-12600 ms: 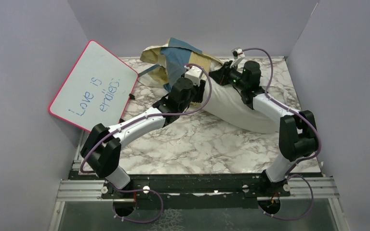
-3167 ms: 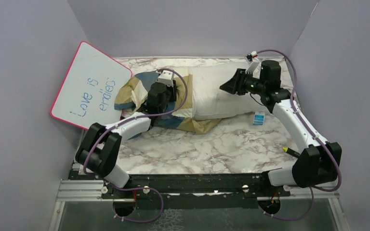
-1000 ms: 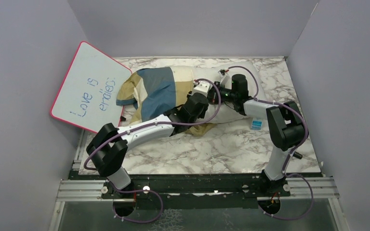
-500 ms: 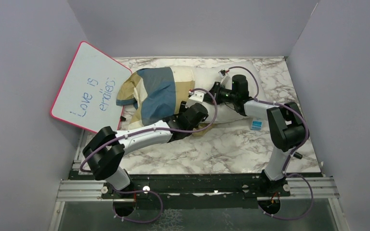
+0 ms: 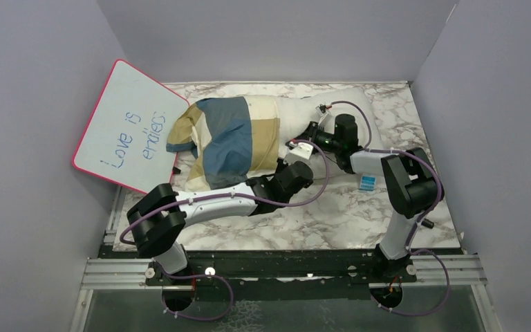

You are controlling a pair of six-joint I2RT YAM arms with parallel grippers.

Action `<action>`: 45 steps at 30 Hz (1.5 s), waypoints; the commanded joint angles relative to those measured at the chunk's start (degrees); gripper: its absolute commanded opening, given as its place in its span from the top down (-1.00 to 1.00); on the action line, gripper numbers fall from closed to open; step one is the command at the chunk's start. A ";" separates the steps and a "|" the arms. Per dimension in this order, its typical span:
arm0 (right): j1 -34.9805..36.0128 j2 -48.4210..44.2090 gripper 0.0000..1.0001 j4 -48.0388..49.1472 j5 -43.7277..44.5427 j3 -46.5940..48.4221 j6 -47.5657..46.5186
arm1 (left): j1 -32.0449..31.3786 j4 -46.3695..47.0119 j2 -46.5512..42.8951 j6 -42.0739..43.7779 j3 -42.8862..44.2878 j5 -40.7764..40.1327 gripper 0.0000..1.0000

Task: Put the pillow into the pillowcase
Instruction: Stuff the pillow into the pillowcase.

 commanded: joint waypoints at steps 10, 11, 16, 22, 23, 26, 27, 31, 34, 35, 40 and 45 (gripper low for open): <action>1.04 -1.46 0.99 -7.63 2.52 -3.12 -0.99 | -0.85 7.10 -1.78 0.00 -1.49 -3.14 0.92; 1.03 -2.63 0.98 -8.08 2.57 -3.14 -0.79 | -0.77 4.98 -2.31 0.35 -0.09 -3.89 0.74; 1.04 -8.60 0.90 -12.61 4.02 -1.71 0.14 | 1.91 -0.70 -6.32 0.75 4.14 -1.98 0.05; 1.08 -15.36 0.89 -18.06 4.56 2.10 -2.28 | 11.31 -3.41 -9.68 -0.06 3.78 4.01 -0.14; 1.06 -16.18 0.84 -20.86 5.58 3.99 -4.27 | 12.80 -4.21 -10.25 -0.10 3.60 4.64 -0.18; 1.03 -18.48 0.48 -29.44 12.65 8.46 -8.81 | 15.33 -4.20 -13.58 0.72 0.56 4.42 -0.32; 0.92 -19.02 0.32 -31.80 14.69 9.82 -10.48 | 16.36 -3.70 -15.01 0.94 -0.83 4.21 -0.34; 0.68 -19.11 -0.17 -40.04 20.51 15.90 -17.82 | 20.24 -3.11 -19.21 0.19 -5.96 5.72 -0.34; 0.01 -17.60 -0.41 -43.41 24.23 18.86 -20.54 | 22.35 -0.59 -21.45 -0.62 -10.29 7.38 -0.30; -0.71 -16.76 -0.45 -44.73 25.27 20.64 -21.22 | 22.84 1.08 -22.03 -0.67 -12.06 7.88 -0.28; -3.57 -11.34 -0.62 -53.83 32.80 29.32 -24.80 | 26.11 12.78 -21.91 -0.96 -21.64 7.62 -0.17; -7.68 -8.94 -0.65 -58.52 35.86 28.22 -24.85 | 29.45 23.55 -15.83 1.70 -22.40 13.16 -0.14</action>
